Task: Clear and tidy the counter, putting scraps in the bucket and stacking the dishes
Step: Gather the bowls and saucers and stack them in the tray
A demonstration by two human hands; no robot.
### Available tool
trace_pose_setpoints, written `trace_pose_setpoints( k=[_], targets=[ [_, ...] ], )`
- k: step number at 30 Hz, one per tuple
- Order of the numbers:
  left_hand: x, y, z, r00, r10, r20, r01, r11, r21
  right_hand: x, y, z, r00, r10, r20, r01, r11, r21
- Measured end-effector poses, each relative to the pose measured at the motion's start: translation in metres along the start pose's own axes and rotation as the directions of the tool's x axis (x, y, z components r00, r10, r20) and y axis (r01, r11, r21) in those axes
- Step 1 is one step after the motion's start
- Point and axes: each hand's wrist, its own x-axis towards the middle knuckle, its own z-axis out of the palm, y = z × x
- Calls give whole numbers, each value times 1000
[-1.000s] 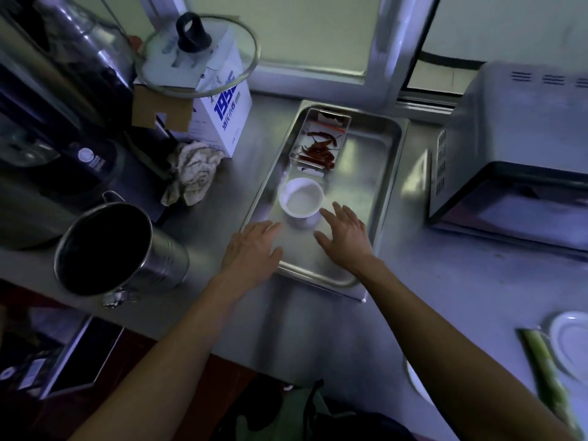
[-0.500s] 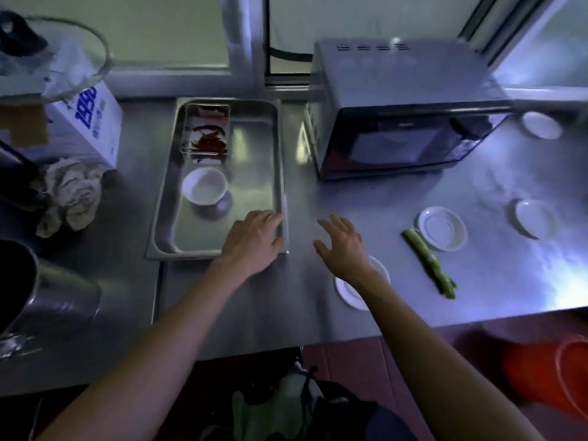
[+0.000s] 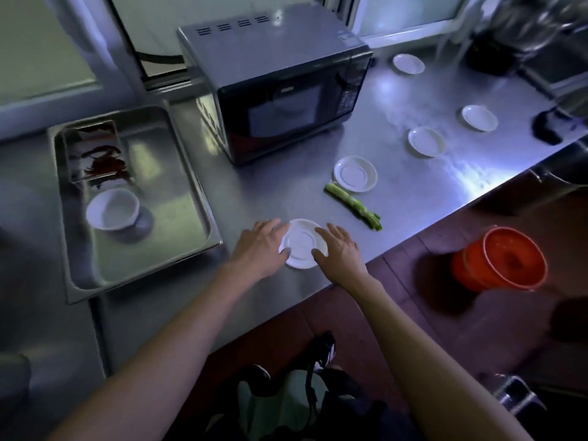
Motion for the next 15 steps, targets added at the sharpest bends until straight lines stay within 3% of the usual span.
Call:
trace_pose_setpoints(
  k=[8,15],
  targets=[
    [8,49,41,997,15,81,-21,996,84,-9,55,2,996,7,90,-8,1000,15],
    [20,85,58,994,-61,90,52,994,99,-4,97,5,990,-95,108,89,995,53]
  ],
)
